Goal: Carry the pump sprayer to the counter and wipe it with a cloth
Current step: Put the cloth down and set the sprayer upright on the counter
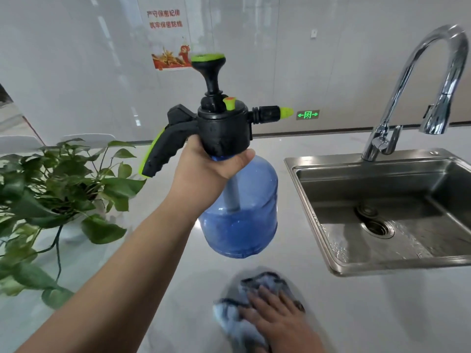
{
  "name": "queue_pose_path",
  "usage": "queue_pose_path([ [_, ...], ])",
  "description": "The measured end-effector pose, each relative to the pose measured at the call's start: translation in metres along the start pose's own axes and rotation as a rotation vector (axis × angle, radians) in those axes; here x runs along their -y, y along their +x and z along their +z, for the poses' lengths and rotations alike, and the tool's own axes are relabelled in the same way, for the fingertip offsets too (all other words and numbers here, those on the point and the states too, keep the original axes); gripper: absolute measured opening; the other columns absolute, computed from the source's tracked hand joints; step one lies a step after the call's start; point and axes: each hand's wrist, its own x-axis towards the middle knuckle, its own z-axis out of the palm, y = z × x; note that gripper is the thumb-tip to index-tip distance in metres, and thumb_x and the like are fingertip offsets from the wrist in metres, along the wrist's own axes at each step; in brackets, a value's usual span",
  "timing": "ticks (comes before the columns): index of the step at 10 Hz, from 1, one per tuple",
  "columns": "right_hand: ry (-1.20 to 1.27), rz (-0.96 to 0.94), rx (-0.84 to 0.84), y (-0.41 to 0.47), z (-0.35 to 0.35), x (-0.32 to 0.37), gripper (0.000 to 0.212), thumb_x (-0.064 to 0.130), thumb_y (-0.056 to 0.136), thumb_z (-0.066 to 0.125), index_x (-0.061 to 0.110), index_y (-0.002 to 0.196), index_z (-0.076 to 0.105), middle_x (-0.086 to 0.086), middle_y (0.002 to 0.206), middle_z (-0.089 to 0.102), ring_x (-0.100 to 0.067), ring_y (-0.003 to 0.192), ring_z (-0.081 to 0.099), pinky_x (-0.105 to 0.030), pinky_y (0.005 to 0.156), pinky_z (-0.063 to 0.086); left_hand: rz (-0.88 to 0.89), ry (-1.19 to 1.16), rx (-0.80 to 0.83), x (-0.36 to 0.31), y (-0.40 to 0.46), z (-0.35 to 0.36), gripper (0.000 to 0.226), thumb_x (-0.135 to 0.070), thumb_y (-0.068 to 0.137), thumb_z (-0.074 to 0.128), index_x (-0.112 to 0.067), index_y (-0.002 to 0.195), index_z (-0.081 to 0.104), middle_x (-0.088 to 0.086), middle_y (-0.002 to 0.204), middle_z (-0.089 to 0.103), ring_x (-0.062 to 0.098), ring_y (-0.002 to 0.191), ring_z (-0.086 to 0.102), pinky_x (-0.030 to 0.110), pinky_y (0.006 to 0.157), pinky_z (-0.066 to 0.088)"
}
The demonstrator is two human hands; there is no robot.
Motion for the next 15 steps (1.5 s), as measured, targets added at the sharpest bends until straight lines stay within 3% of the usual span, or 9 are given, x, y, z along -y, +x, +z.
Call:
queue_pose_path([
  [2,-0.006,-0.098,0.193,-0.008,-0.014,0.018,0.027,0.025,0.099,0.016,0.035,0.104,0.041,0.029,0.110,0.066,0.020,0.093,0.062,-0.018,0.114,-0.001,-0.014,-0.015,0.086,0.008,0.000,0.014,0.027,-0.039,0.065,0.083,-0.022,0.080,0.069,-0.010,0.069,0.070,-0.001,0.064,0.064,0.012,0.059,0.049],
  [3,-0.265,-0.141,-0.026,-0.018,-0.007,-0.023,0.045,0.033,0.098,0.010,0.043,0.140,0.022,0.006,0.162,0.002,-0.007,0.150,-0.001,-0.026,0.116,0.000,-0.033,-0.017,0.147,0.016,0.000,0.025,0.031,-0.037,0.065,0.083,-0.022,0.088,0.069,-0.005,0.079,0.074,0.010,0.078,0.070,0.025,0.071,0.056],
  [5,-0.008,0.041,-0.598,-0.011,-0.043,-0.034,0.074,0.033,0.089,0.032,0.052,0.147,-0.009,0.031,0.160,-0.002,0.009,0.145,-0.001,-0.020,0.115,0.006,-0.030,-0.004,0.319,0.028,-0.006,0.042,0.034,-0.032,0.067,0.081,-0.012,0.093,0.072,0.012,0.091,0.076,0.029,0.091,0.070,0.049,0.084,0.055],
  [6,0.236,0.215,-0.803,-0.004,-0.039,-0.019,0.085,0.060,0.043,0.077,-0.015,0.028,0.040,0.012,0.016,0.020,-0.005,0.109,0.057,-0.022,0.091,0.030,-0.033,-0.027,0.348,0.032,-0.004,0.052,0.031,-0.026,0.070,0.080,-0.007,0.093,0.072,0.017,0.093,0.075,0.035,0.094,0.069,0.052,0.084,0.054],
  [7,0.078,0.327,-0.587,0.010,-0.034,-0.011,0.027,0.054,0.088,0.053,0.027,0.079,0.051,-0.002,0.044,0.067,0.009,0.085,0.052,-0.019,0.100,0.027,-0.030,-0.030,0.347,0.038,-0.004,0.062,0.030,-0.025,0.071,0.080,-0.006,0.093,0.071,0.019,0.093,0.074,0.036,0.093,0.068,0.052,0.083,0.054],
  [8,0.297,0.244,-0.535,0.002,-0.028,-0.009,0.013,0.050,0.095,0.043,0.048,0.101,0.054,0.016,0.132,0.063,0.017,0.121,0.043,-0.015,0.105,0.023,-0.023,-0.045,0.373,0.045,-0.001,0.069,0.026,-0.021,0.071,0.080,-0.007,0.092,0.071,0.019,0.091,0.074,0.035,0.091,0.068,0.051,0.084,0.054],
  [9,0.374,0.139,-0.282,0.002,-0.056,-0.031,0.048,0.044,0.104,0.024,0.042,0.108,0.072,0.029,0.141,0.039,0.006,0.122,0.053,-0.006,0.100,0.028,-0.009,-0.029,0.398,0.054,0.004,0.073,0.023,-0.023,0.070,0.079,-0.012,0.089,0.072,0.016,0.089,0.074,0.031,0.089,0.068,0.044,0.083,0.055],
  [10,0.520,0.227,-0.146,0.002,-0.083,-0.068,0.042,0.018,0.093,0.062,0.047,0.066,0.073,0.012,0.115,0.069,-0.014,0.111,0.066,-0.006,0.090,0.037,0.018,-0.067,0.414,0.060,0.007,0.074,0.021,-0.019,0.070,0.079,-0.023,0.090,0.072,0.005,0.090,0.075,0.019,0.086,0.069,0.024,0.078,0.055],
  [15,1.004,0.335,-0.243,0.115,-0.139,-0.148,0.029,-0.003,0.089,0.057,0.018,0.109,0.061,-0.004,0.106,0.068,-0.022,0.103,0.063,-0.035,0.087,0.050,-0.102,-0.002,0.781,0.069,0.035,0.056,0.047,-0.022,0.078,0.078,-0.024,0.121,0.059,-0.008,0.121,0.065,0.008,0.116,0.057,0.024,0.099,0.044],
])
